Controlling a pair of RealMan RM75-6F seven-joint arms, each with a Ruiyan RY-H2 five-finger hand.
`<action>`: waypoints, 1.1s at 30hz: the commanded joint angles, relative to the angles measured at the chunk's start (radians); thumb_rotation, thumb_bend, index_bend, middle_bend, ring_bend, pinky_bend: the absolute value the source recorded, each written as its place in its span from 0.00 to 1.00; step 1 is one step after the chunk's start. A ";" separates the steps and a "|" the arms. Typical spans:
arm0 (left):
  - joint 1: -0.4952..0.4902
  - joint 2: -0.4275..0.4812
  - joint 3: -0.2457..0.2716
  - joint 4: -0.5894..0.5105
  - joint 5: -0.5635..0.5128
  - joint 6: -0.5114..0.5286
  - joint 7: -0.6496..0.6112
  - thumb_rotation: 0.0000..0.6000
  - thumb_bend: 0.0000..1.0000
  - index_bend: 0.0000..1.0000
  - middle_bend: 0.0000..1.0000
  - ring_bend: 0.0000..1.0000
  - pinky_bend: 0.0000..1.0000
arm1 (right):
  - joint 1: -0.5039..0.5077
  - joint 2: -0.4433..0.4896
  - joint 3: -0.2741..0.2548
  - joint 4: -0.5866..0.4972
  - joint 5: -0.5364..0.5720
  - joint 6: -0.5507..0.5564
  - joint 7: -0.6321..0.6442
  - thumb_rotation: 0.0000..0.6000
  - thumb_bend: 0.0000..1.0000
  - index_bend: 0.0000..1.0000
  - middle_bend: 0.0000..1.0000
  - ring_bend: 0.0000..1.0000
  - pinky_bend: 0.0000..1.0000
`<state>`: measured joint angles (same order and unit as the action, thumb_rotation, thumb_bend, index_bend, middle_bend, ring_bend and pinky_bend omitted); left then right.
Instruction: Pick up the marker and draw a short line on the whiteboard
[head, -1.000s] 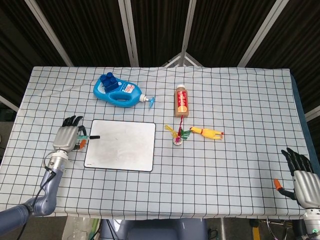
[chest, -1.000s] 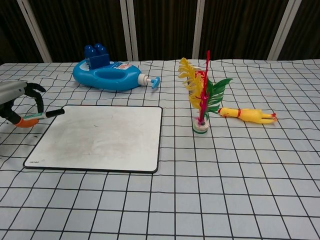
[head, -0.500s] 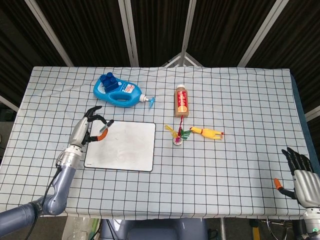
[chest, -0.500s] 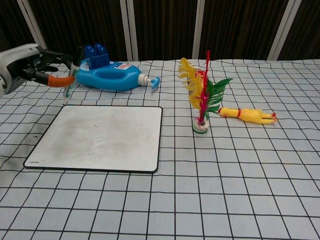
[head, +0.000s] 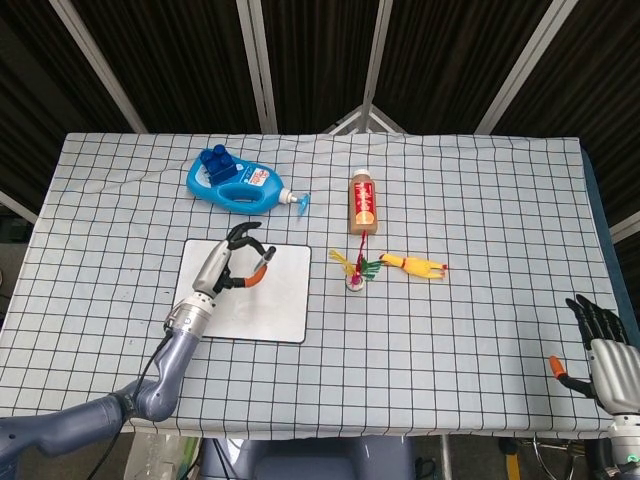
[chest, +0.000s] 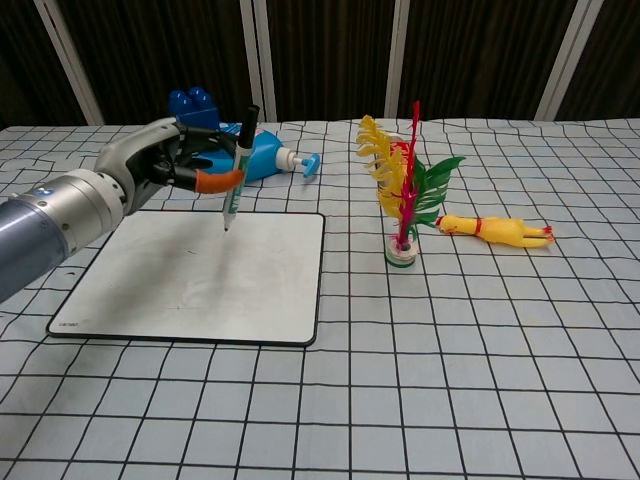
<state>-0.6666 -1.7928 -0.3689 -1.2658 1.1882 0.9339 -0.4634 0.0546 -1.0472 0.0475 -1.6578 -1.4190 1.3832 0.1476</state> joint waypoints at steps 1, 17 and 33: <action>-0.011 -0.017 0.009 0.019 0.002 -0.007 -0.002 1.00 0.58 0.64 0.11 0.00 0.00 | 0.000 0.001 0.001 0.001 0.002 -0.002 0.005 1.00 0.35 0.00 0.00 0.00 0.00; -0.025 -0.032 0.029 0.023 0.001 -0.015 0.011 1.00 0.58 0.64 0.11 0.00 0.00 | 0.000 0.003 0.001 -0.004 0.001 -0.002 0.006 1.00 0.35 0.00 0.00 0.00 0.00; -0.029 -0.043 0.044 0.059 -0.010 -0.023 0.028 1.00 0.58 0.65 0.11 0.00 0.00 | 0.003 0.005 0.006 -0.005 0.003 -0.004 0.007 1.00 0.35 0.00 0.00 0.00 0.00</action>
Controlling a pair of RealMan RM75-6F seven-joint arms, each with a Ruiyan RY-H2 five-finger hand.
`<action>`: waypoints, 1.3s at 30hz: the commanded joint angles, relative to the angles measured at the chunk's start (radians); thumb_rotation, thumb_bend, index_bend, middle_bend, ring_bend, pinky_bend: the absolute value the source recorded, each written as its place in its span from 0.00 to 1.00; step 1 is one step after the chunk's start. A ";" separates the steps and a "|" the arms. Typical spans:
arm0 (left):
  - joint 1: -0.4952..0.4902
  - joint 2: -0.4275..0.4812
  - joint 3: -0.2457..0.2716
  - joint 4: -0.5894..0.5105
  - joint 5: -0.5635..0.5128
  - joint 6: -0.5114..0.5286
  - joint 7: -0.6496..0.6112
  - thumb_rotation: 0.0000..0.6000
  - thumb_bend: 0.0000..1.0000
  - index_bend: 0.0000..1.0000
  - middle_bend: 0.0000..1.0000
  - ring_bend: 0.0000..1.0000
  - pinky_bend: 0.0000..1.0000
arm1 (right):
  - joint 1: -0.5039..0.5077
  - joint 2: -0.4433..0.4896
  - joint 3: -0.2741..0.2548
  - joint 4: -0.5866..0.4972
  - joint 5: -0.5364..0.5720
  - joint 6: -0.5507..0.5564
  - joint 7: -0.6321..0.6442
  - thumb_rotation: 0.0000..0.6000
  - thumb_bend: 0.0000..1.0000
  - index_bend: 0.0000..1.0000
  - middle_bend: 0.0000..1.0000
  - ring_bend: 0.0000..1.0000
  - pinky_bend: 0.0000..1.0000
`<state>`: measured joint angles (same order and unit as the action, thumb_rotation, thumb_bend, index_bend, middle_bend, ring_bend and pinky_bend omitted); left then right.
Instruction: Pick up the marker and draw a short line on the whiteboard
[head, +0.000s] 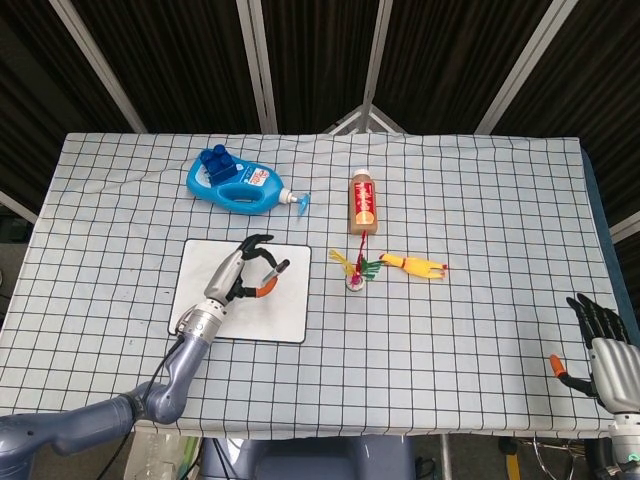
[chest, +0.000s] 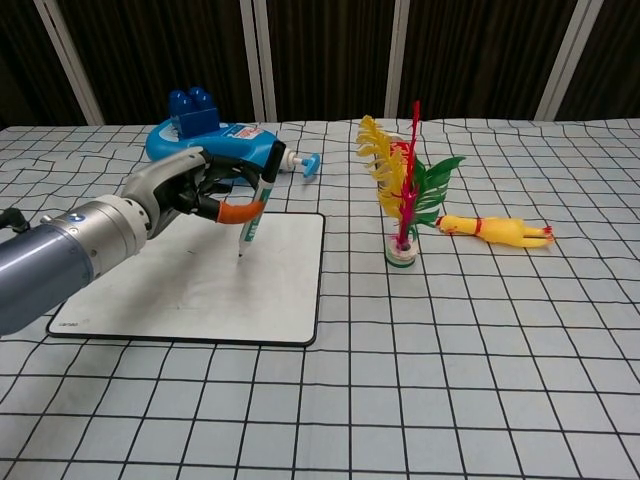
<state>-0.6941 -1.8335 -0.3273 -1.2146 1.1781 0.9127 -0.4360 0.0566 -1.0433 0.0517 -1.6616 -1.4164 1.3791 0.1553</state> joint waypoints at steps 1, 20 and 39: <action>-0.001 -0.005 0.004 0.014 0.000 -0.003 0.001 1.00 0.58 0.65 0.11 0.00 0.00 | 0.001 0.001 0.001 -0.002 0.002 -0.002 -0.001 1.00 0.35 0.00 0.00 0.00 0.00; 0.000 0.015 0.040 0.146 0.068 0.029 0.012 1.00 0.58 0.66 0.11 0.00 0.00 | 0.001 0.004 0.002 -0.006 0.000 0.001 -0.005 1.00 0.35 0.00 0.00 0.00 0.00; 0.051 0.075 -0.002 -0.120 -0.011 0.078 0.000 1.00 0.58 0.66 0.12 0.00 0.00 | -0.003 0.009 0.002 -0.011 0.001 0.007 -0.001 1.00 0.35 0.00 0.00 0.00 0.00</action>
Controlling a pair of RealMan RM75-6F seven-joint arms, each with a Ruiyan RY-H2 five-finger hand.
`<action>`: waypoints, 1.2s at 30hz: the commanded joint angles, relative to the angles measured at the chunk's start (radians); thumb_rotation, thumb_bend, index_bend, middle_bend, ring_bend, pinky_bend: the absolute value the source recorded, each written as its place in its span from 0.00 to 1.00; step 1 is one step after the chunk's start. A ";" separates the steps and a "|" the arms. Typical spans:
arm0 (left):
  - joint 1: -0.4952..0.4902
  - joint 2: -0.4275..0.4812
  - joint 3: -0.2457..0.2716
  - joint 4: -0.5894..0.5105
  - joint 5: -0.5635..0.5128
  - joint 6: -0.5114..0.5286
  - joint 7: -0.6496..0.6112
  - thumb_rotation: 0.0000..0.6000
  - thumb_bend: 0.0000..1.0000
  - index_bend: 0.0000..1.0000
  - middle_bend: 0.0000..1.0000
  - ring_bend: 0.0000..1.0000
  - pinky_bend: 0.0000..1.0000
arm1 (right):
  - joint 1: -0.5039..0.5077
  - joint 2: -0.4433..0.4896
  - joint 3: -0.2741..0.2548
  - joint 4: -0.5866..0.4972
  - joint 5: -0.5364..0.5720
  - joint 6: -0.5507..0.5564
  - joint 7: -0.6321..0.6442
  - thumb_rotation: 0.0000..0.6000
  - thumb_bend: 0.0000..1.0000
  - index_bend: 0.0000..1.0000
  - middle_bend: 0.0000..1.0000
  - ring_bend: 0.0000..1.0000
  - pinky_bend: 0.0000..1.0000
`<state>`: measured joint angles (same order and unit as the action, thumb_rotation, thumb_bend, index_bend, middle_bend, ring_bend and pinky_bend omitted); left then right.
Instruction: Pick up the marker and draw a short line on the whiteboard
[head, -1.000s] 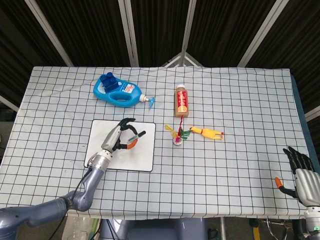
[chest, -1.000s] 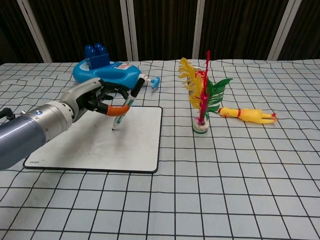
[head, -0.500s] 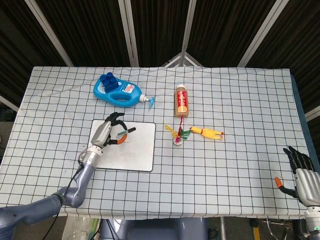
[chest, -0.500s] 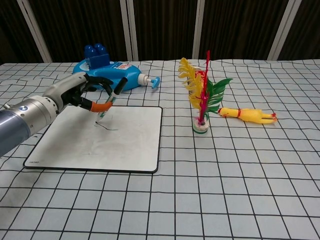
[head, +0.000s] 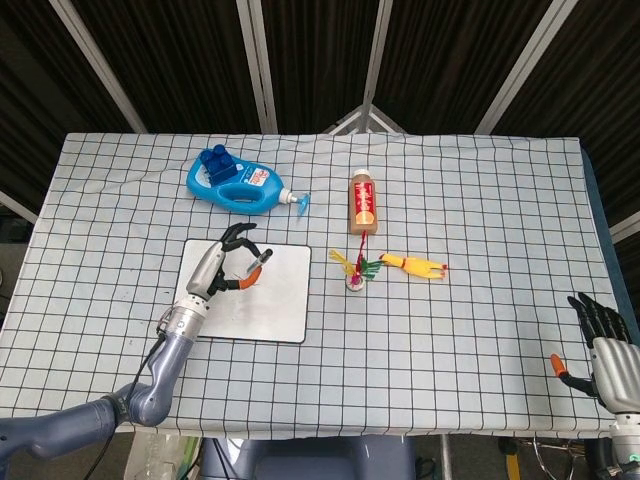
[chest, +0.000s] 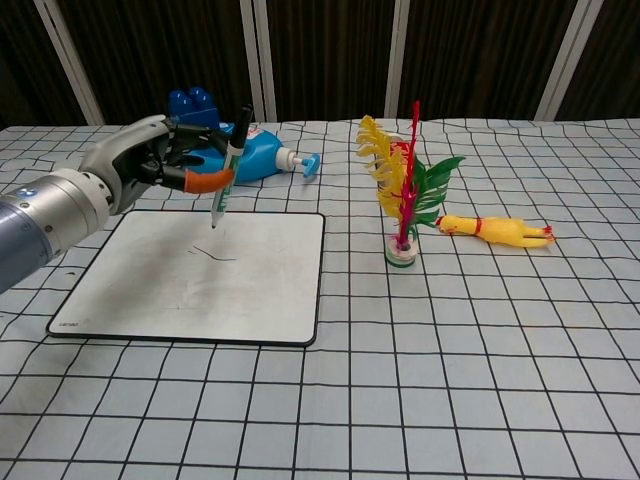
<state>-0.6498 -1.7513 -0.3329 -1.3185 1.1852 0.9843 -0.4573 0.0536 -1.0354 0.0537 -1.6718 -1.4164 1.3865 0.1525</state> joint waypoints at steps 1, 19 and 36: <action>0.006 -0.010 0.005 -0.018 -0.022 0.005 0.026 1.00 0.58 0.66 0.12 0.00 0.00 | -0.001 0.002 0.000 -0.001 0.001 0.000 0.002 1.00 0.35 0.00 0.00 0.00 0.00; -0.001 -0.059 0.016 0.017 -0.045 -0.010 0.063 1.00 0.58 0.66 0.12 0.00 0.00 | 0.001 0.003 0.002 0.001 0.002 -0.003 0.007 1.00 0.35 0.00 0.00 0.00 0.00; -0.012 -0.079 0.004 0.088 -0.067 -0.027 0.086 1.00 0.58 0.66 0.12 0.00 0.00 | 0.001 0.002 0.001 0.000 0.002 -0.004 0.005 1.00 0.35 0.00 0.00 0.00 0.00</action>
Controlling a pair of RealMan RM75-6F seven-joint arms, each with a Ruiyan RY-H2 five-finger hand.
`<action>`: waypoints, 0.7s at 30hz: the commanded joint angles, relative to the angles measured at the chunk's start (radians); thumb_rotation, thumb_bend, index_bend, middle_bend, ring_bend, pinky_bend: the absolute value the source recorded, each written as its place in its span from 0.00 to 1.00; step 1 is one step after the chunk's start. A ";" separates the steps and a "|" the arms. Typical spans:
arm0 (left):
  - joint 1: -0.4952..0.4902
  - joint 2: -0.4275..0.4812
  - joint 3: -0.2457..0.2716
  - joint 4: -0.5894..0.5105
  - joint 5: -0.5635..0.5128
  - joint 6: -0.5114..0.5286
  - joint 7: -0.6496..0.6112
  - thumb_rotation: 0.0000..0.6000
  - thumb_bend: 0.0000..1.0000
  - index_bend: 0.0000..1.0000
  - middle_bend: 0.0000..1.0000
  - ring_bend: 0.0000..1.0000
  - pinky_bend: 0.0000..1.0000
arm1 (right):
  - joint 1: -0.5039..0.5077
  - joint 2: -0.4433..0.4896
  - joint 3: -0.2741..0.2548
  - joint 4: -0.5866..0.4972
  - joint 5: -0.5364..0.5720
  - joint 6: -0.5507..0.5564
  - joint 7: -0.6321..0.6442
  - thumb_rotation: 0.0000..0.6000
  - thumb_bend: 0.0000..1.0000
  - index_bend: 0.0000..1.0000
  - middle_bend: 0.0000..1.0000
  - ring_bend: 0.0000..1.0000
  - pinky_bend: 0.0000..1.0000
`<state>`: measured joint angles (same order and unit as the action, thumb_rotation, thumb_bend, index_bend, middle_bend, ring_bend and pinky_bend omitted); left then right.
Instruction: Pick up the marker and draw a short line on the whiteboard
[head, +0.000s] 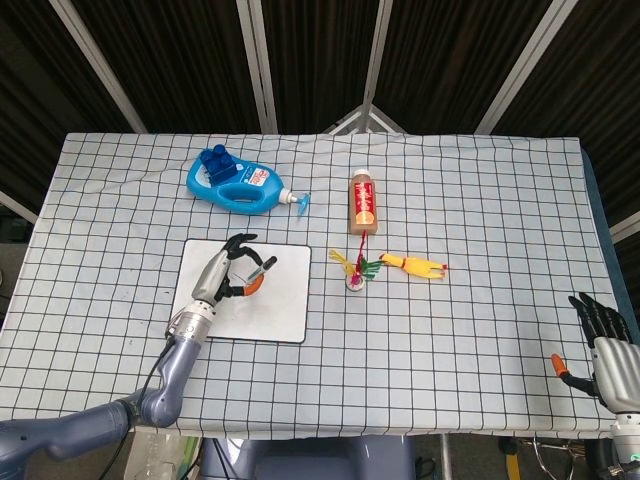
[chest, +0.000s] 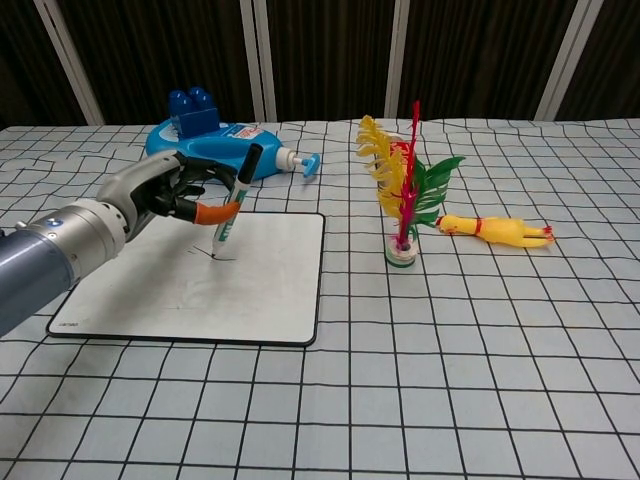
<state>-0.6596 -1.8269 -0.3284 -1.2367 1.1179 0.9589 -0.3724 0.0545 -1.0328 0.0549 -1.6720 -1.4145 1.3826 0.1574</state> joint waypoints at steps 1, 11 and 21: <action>-0.002 -0.005 0.000 0.007 0.001 -0.002 0.001 1.00 0.58 0.66 0.12 0.00 0.00 | 0.000 0.000 0.000 0.001 0.001 0.000 0.001 1.00 0.35 0.00 0.00 0.00 0.00; 0.002 -0.008 0.006 0.018 0.000 -0.007 0.010 1.00 0.58 0.66 0.12 0.00 0.00 | 0.000 -0.001 0.001 0.002 0.001 0.001 0.000 1.00 0.35 0.00 0.00 0.00 0.00; 0.030 0.023 0.025 -0.020 -0.007 -0.003 0.032 1.00 0.58 0.66 0.12 0.00 0.00 | -0.001 -0.002 0.001 -0.001 -0.001 0.005 -0.006 1.00 0.35 0.00 0.00 0.00 0.00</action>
<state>-0.6354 -1.8093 -0.3082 -1.2492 1.1124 0.9552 -0.3436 0.0540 -1.0348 0.0562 -1.6726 -1.4157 1.3865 0.1519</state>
